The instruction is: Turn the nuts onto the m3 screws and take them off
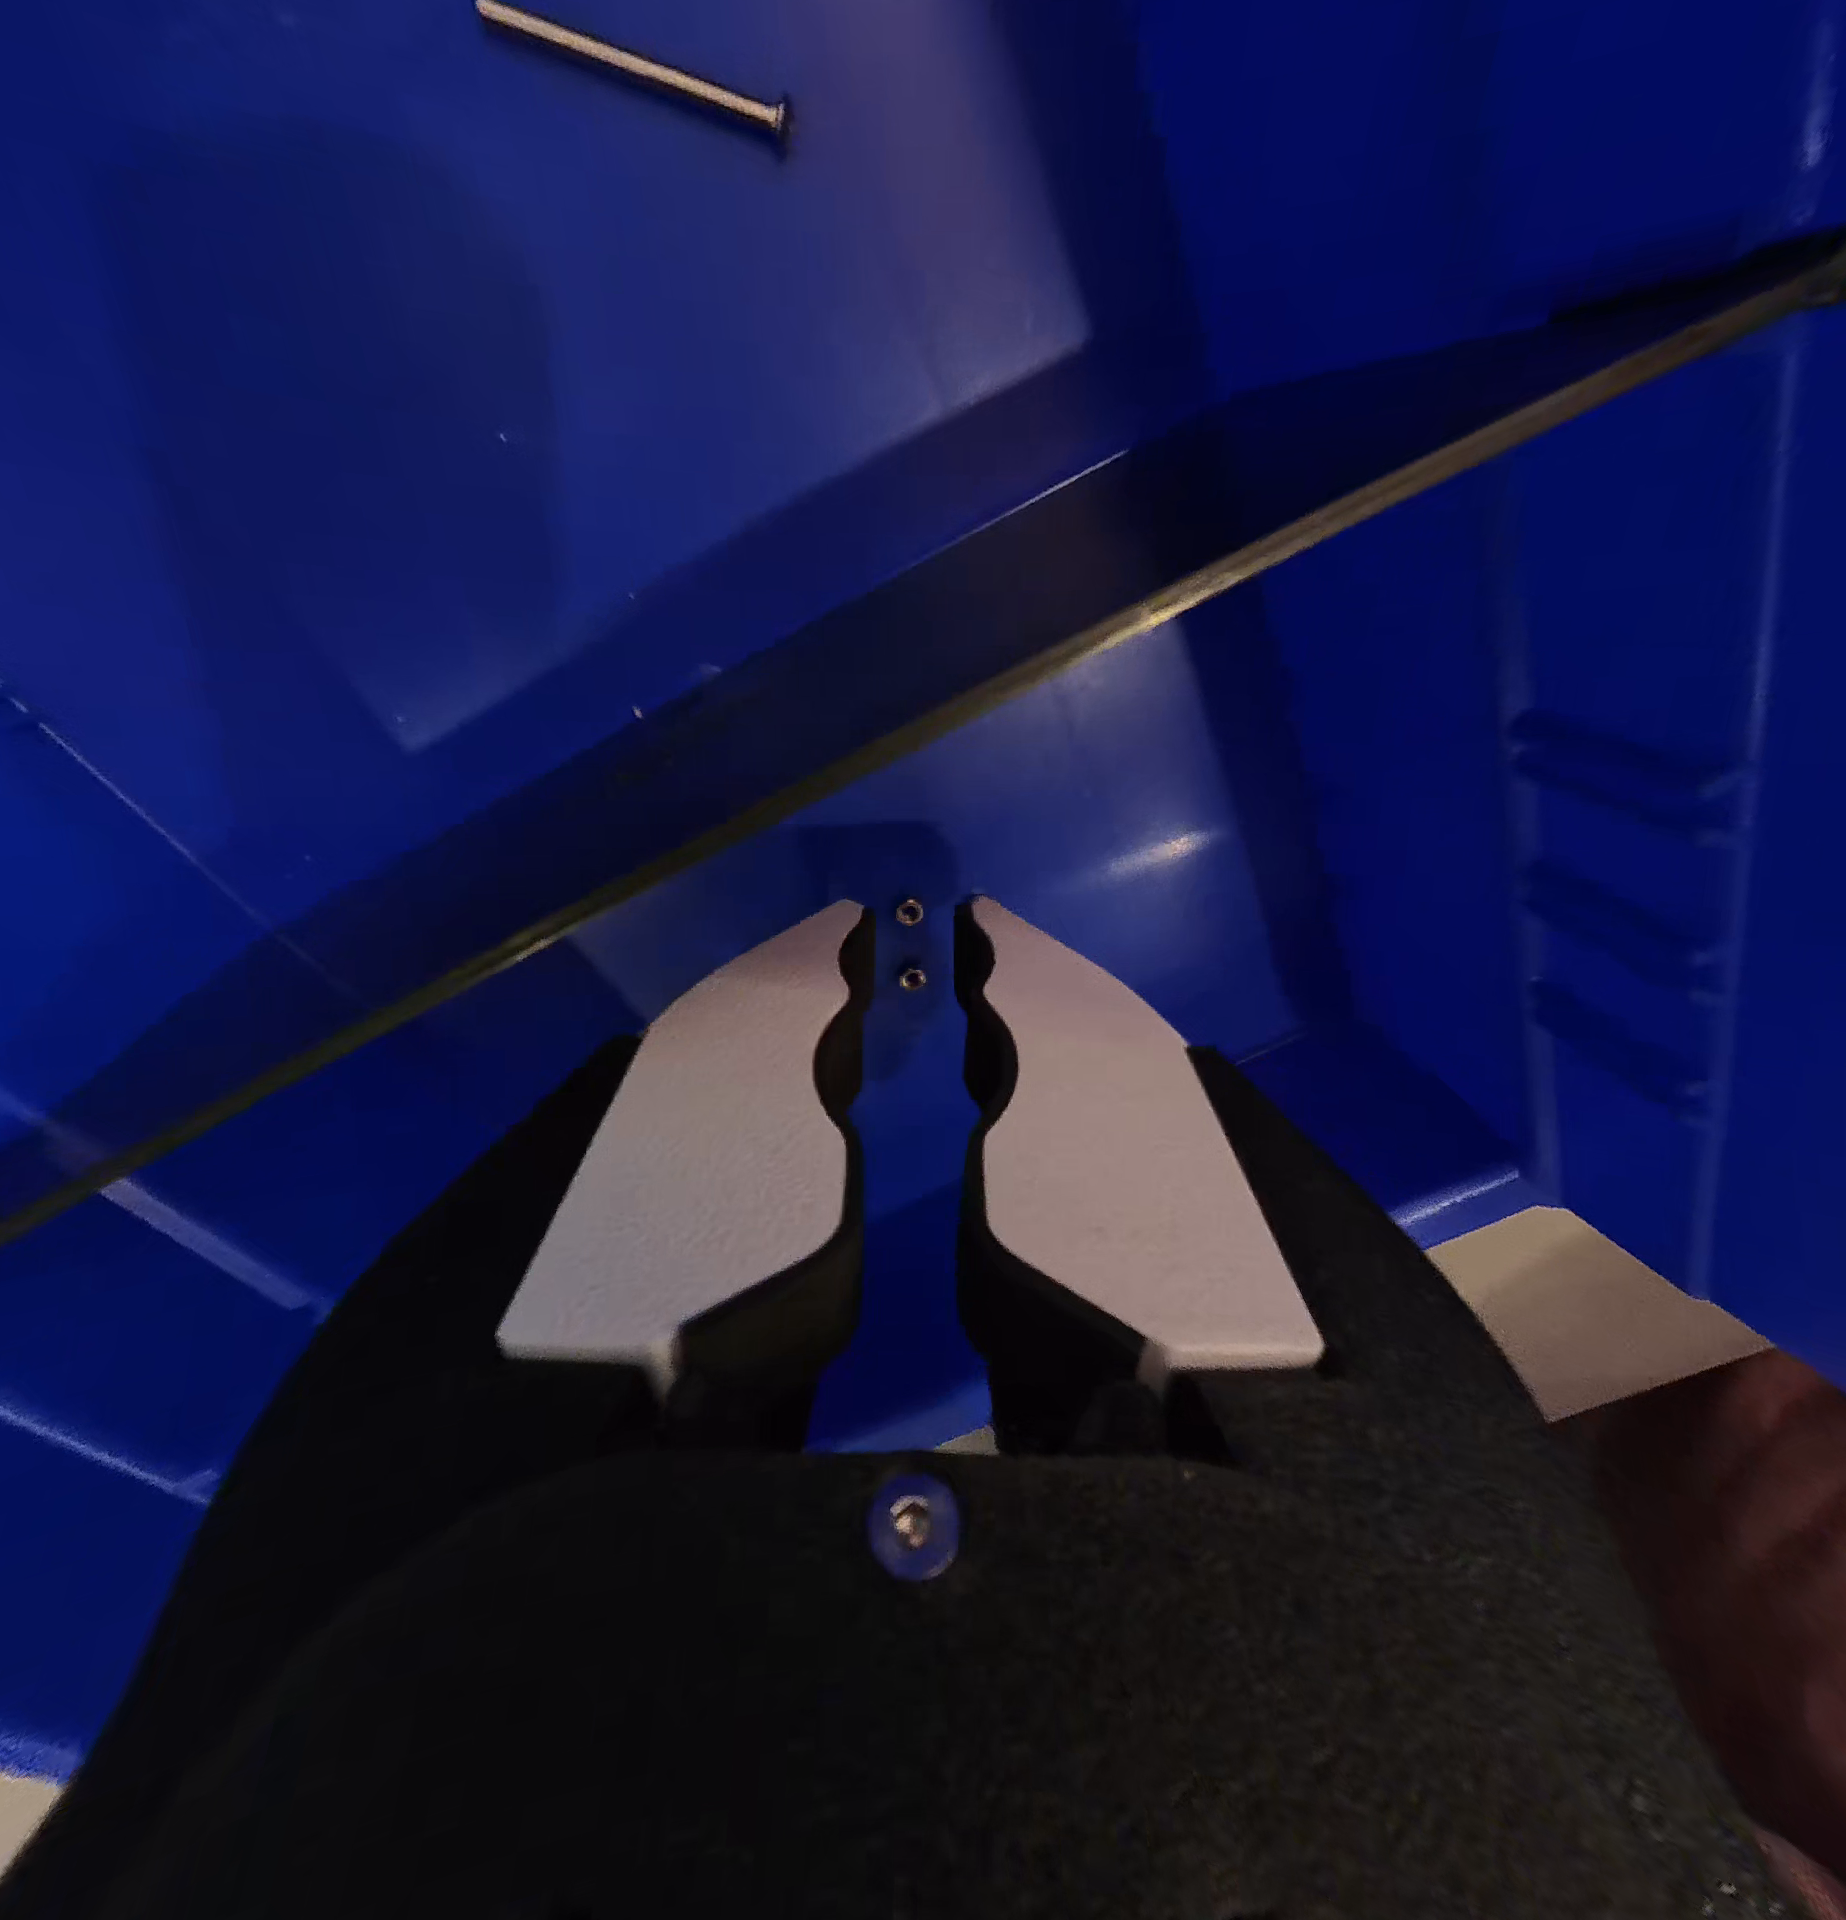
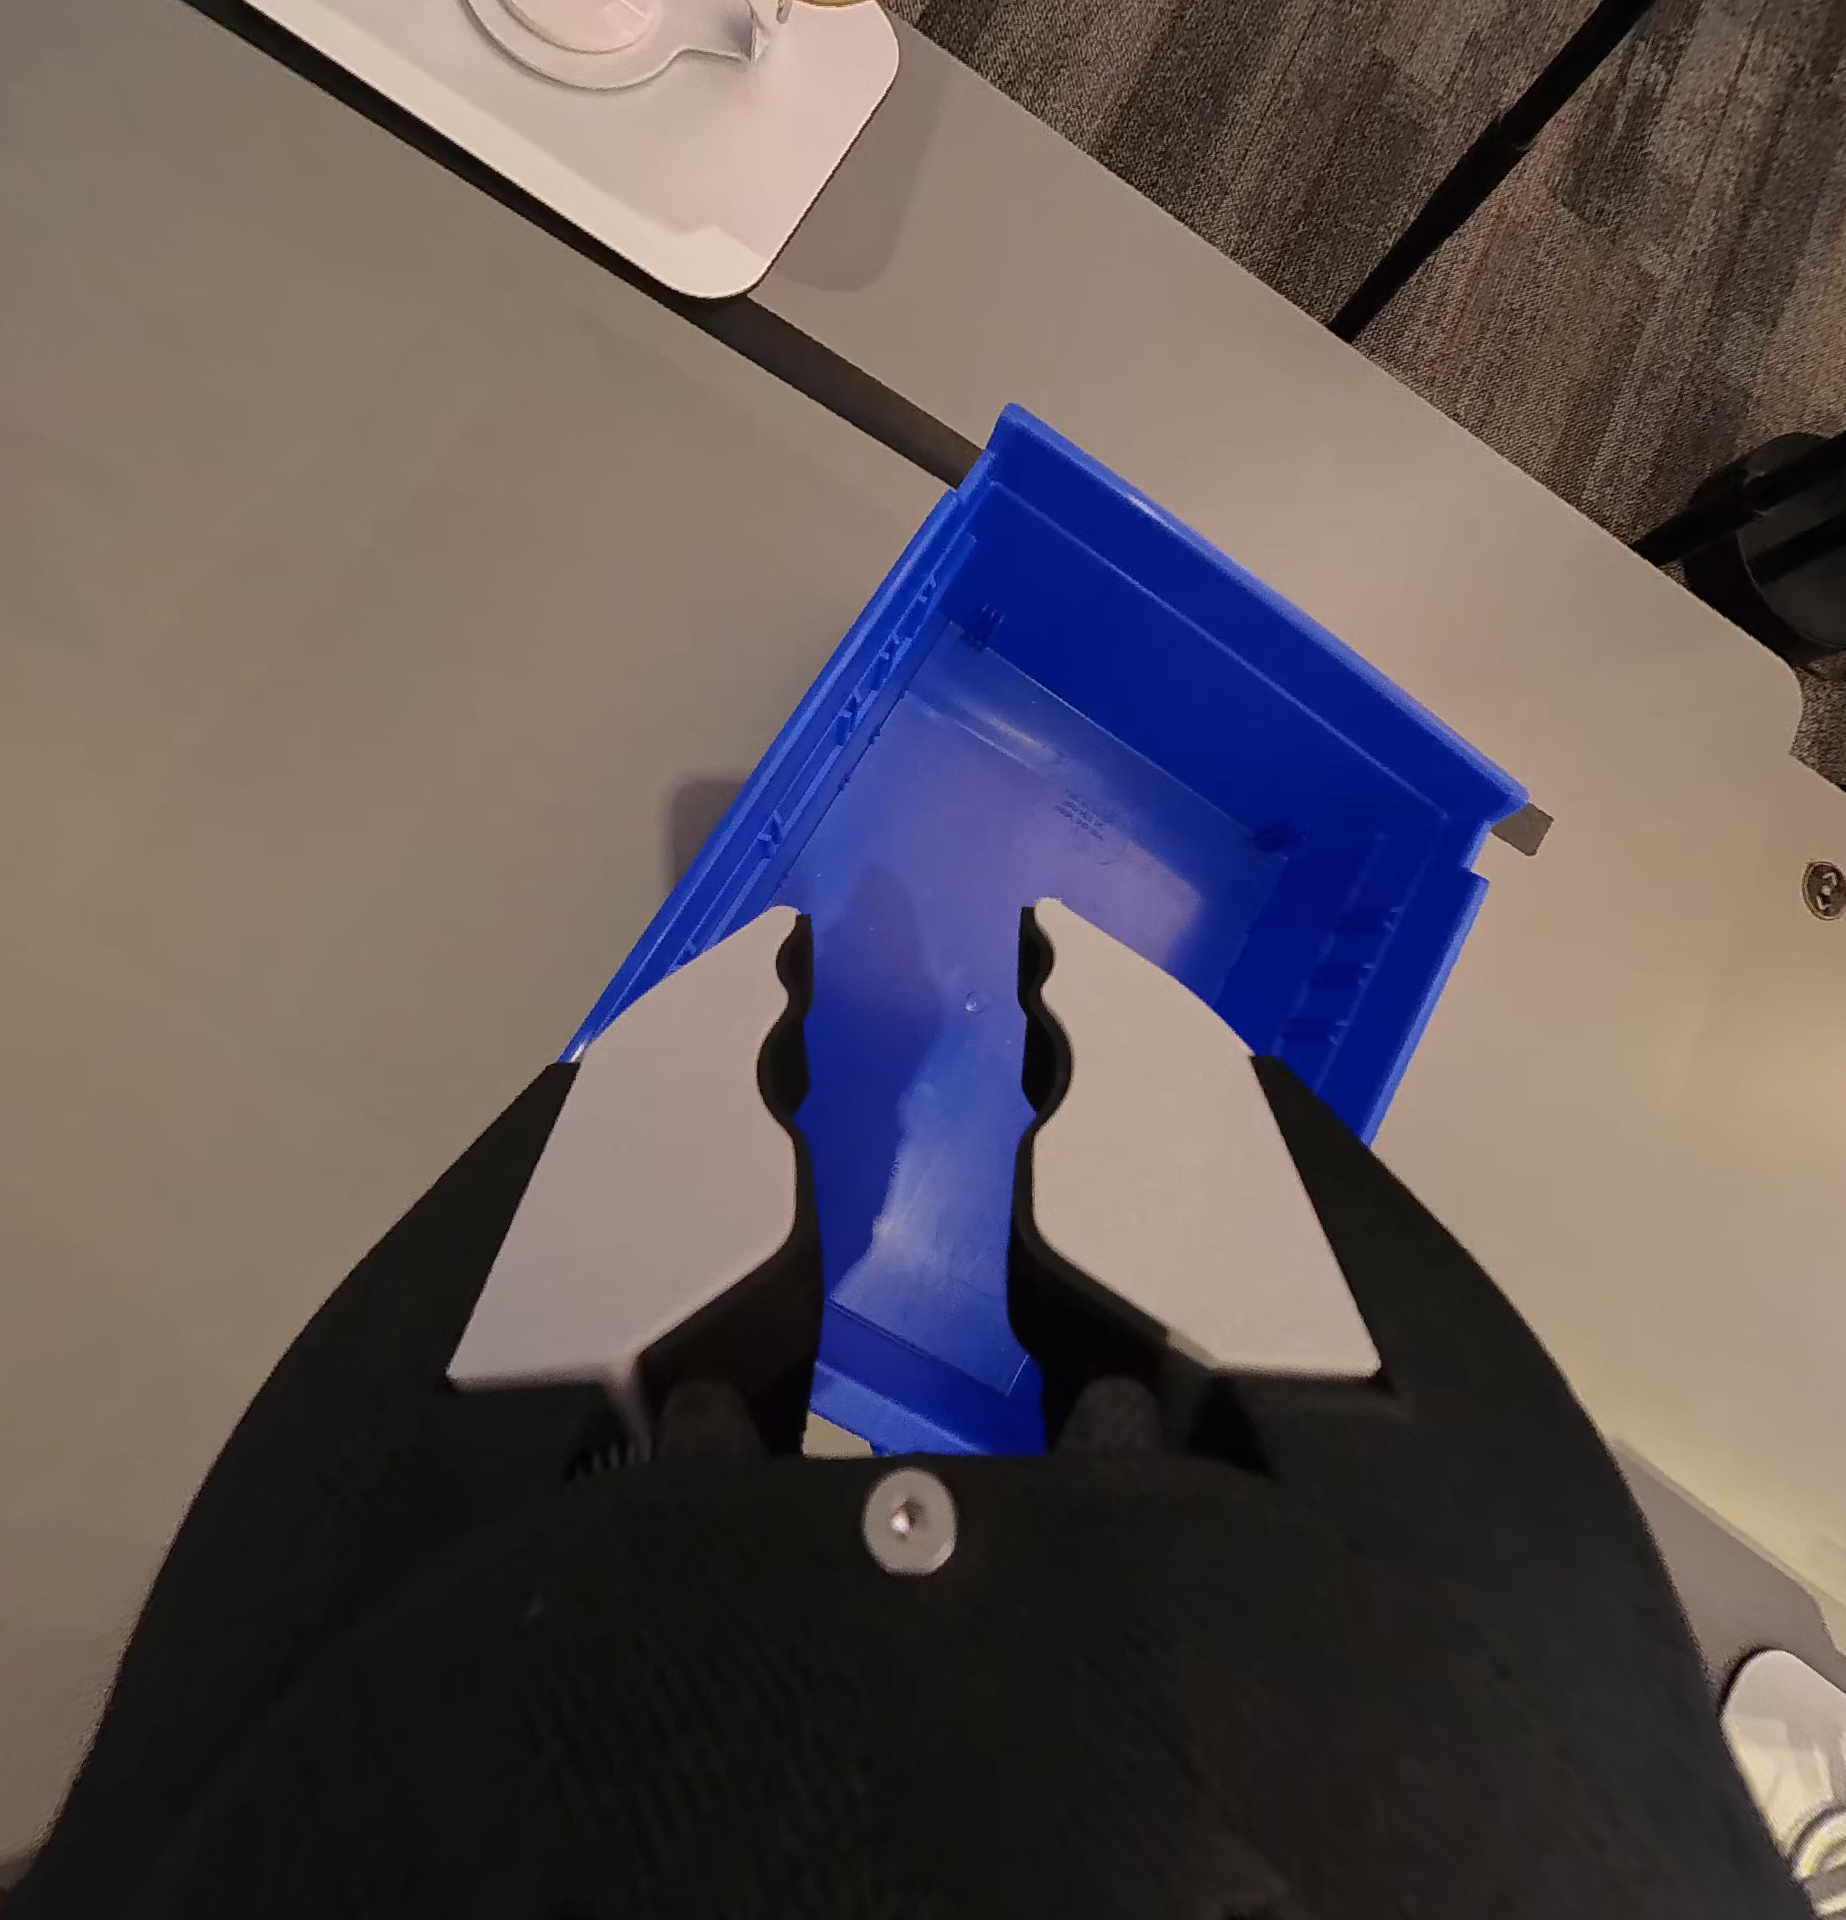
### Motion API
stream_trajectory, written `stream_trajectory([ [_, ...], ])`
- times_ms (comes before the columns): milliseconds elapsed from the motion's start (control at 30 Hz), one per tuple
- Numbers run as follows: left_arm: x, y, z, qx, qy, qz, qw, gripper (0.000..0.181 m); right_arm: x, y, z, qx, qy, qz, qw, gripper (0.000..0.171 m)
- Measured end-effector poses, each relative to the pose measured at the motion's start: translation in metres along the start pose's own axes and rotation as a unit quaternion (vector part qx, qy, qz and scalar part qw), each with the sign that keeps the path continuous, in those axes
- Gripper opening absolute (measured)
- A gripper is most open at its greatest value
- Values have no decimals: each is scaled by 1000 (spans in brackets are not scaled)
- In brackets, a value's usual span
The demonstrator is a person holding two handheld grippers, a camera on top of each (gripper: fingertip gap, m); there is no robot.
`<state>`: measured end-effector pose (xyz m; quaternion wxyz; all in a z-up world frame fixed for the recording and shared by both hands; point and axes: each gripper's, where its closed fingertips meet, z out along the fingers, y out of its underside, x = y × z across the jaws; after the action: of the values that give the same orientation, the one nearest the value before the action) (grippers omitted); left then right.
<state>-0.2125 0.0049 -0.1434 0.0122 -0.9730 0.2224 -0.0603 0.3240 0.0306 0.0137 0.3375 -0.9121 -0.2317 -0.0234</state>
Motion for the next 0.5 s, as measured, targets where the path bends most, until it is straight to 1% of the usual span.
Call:
stream_trajectory([
  [333, -4, 3, 8, -16, 1, -1, 1000, 9, -1, 2, 0, -4, -1, -1, 1000, 39],
  [500, -3, 3, 9, -17, 3, -3, 1000, 11, -1, 3, 1, -8, -1, -1, 1000, 39],
])
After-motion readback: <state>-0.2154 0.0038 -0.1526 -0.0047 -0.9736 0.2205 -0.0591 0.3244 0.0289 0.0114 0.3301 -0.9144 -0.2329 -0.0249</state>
